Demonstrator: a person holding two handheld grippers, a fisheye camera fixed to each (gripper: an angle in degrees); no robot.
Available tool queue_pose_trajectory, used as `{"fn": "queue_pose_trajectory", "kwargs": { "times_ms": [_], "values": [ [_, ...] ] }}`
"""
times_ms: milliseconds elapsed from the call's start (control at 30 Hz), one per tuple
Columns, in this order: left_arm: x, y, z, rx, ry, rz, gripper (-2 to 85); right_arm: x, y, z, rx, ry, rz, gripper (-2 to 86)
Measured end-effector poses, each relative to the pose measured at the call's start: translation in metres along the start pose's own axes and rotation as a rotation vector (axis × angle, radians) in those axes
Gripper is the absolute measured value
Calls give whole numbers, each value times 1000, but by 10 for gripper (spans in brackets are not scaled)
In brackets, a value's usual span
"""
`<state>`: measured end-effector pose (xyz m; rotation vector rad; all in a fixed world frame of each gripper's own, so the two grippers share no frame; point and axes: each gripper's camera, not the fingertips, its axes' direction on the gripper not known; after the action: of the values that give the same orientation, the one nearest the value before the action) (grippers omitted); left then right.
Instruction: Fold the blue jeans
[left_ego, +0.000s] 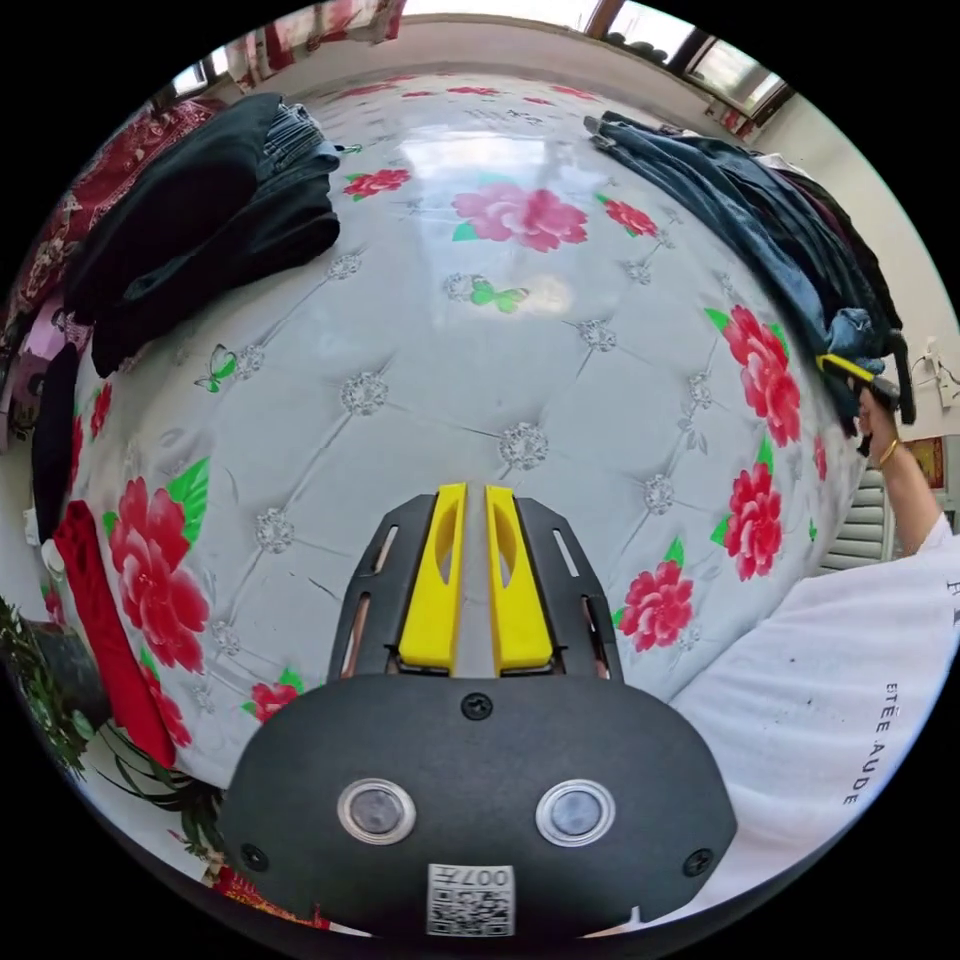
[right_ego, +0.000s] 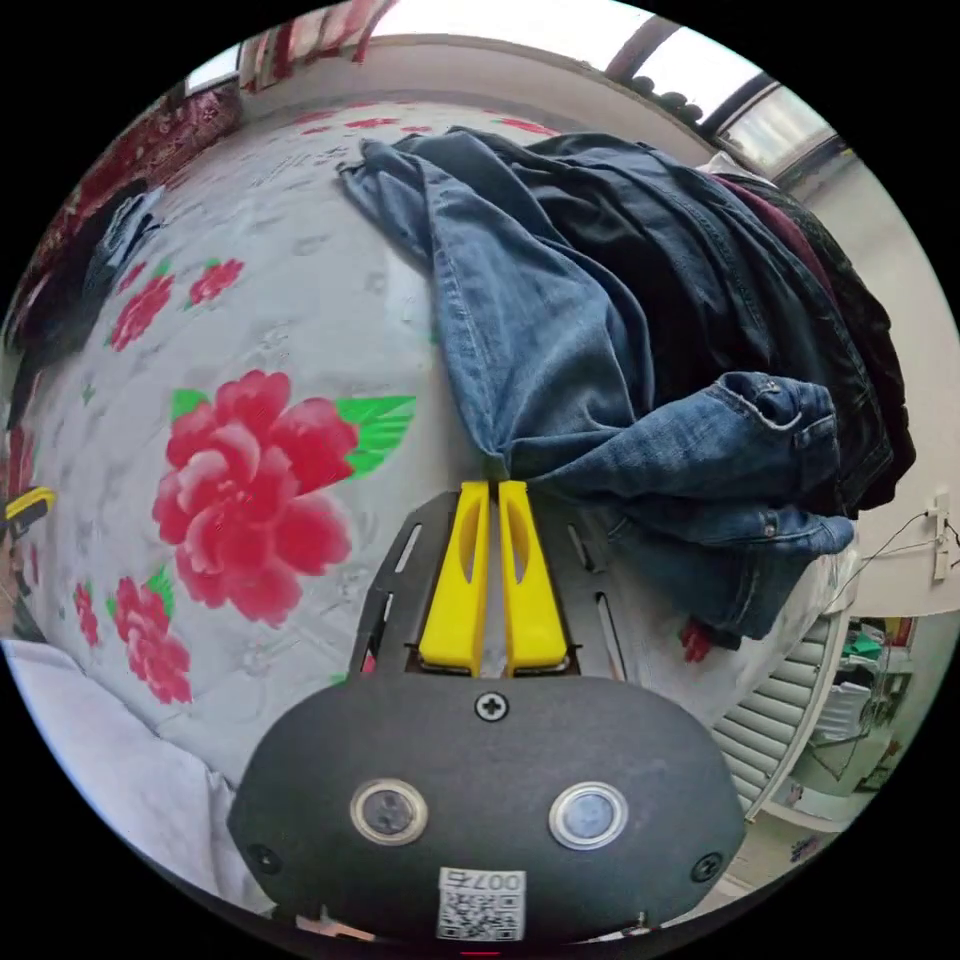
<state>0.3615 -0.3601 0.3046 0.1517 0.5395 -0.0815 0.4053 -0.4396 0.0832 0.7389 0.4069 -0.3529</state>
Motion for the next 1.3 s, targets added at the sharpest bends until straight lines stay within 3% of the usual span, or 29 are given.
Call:
{"fn": "queue_pose_trajectory", "kwargs": {
  "times_ms": [233, 333, 400, 533, 667, 800, 967, 1067, 1133, 1233, 1300],
  "values": [
    [6, 46, -17, 70, 142, 33, 23, -168, 73, -59, 74, -516, -307, -1],
    [-10, 77, -29, 117, 143, -4, 26, -247, 77, -83, 57, -781, -511, 4],
    [-34, 104, -40, 156, 137, -71, 31, -286, 80, -106, 6, -953, -764, 14],
    [-68, 149, -62, 231, 124, -144, 44, -262, 87, -132, 89, -869, -786, 40],
    [-79, 185, -79, 265, 107, -149, 65, -163, 93, -126, 180, -738, -484, 79],
    [-57, 184, -74, 252, 260, -91, 101, -77, 120, -112, 176, -648, -289, 106],
    [-9, 151, -63, 227, 370, 32, 131, -51, 132, -97, 114, -590, -273, 111],
    [8, 123, -56, 181, 341, 61, 119, -52, 119, -82, 52, -657, -299, 82],
    [9, 108, -57, 145, 349, 70, 12, -55, 112, -85, 34, -706, -321, 59],
    [1, 93, -101, 237, 407, 68, -4, -33, 117, -140, 222, -883, -352, 30],
    [6, 84, -171, 422, 369, 143, -8, -21, 133, -202, 391, -992, -479, 18]
  ]
}}
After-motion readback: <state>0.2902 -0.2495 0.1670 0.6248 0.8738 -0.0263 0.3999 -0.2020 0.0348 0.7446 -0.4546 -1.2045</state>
